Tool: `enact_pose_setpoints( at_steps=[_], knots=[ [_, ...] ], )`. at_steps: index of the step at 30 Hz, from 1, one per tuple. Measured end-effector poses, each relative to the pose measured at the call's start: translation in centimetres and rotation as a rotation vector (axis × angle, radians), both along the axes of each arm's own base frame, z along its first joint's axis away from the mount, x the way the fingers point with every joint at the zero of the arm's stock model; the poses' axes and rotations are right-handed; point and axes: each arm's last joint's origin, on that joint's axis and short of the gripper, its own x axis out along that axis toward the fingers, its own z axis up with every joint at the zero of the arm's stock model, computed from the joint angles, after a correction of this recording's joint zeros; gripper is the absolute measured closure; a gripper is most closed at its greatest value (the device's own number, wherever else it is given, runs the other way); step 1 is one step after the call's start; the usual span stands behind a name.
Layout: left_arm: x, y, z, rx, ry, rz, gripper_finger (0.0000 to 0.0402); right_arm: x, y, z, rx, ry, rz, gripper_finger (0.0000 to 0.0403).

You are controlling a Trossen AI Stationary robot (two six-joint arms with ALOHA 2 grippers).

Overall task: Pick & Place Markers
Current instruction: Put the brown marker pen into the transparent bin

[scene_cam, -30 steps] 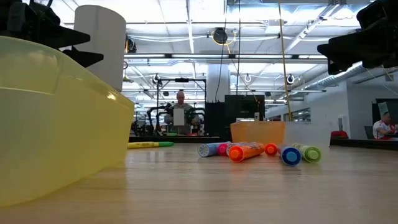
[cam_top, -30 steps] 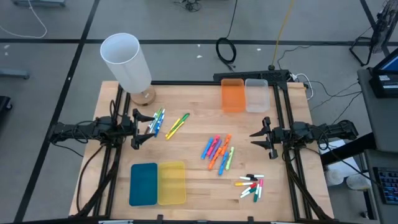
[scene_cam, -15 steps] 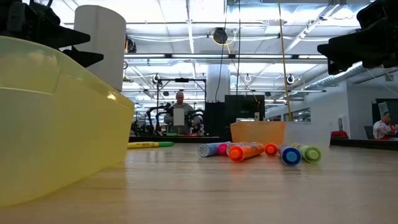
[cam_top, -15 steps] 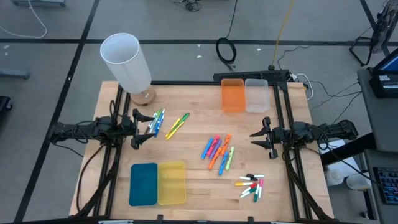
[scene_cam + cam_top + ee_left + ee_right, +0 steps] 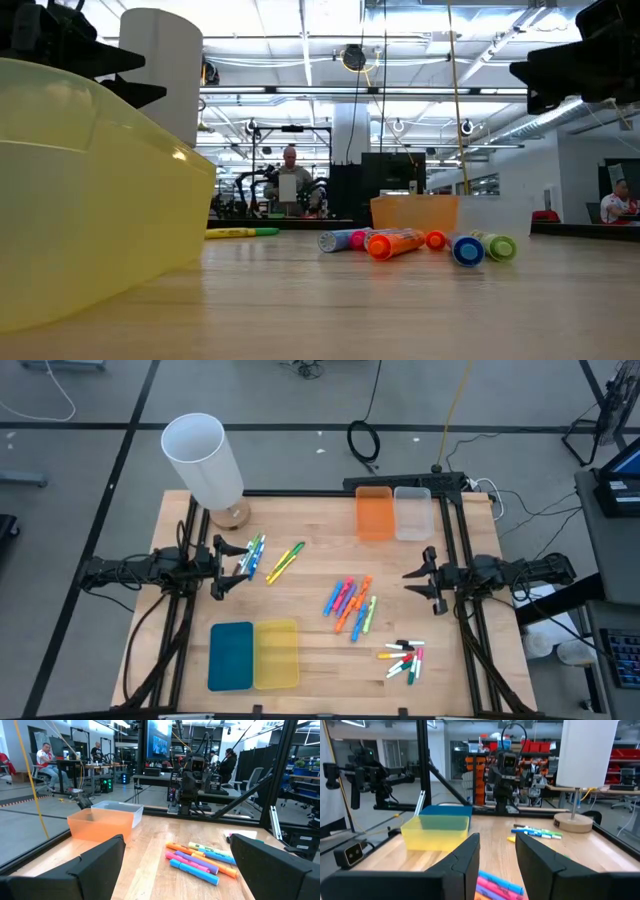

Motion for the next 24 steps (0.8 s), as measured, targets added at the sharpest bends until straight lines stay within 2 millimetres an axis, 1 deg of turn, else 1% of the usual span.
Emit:
enact_pose_setpoints(
  at_steps=[5,11,24],
  knots=[
    [0.00,0.00,0.01,0.000,0.000,0.000,0.0036,-0.02,0.00,0.17,0.008,-0.016,0.001,0.0286],
    [0.00,0.00,0.01,0.000,0.000,0.000,0.0036,-0.02,0.00,0.22,0.059,-0.017,0.006,0.0286],
    [0.00,0.00,0.01,0.000,0.000,0.000,0.0036,-0.04,-0.01,0.39,0.061,-0.035,0.006,0.0286]
  ],
)
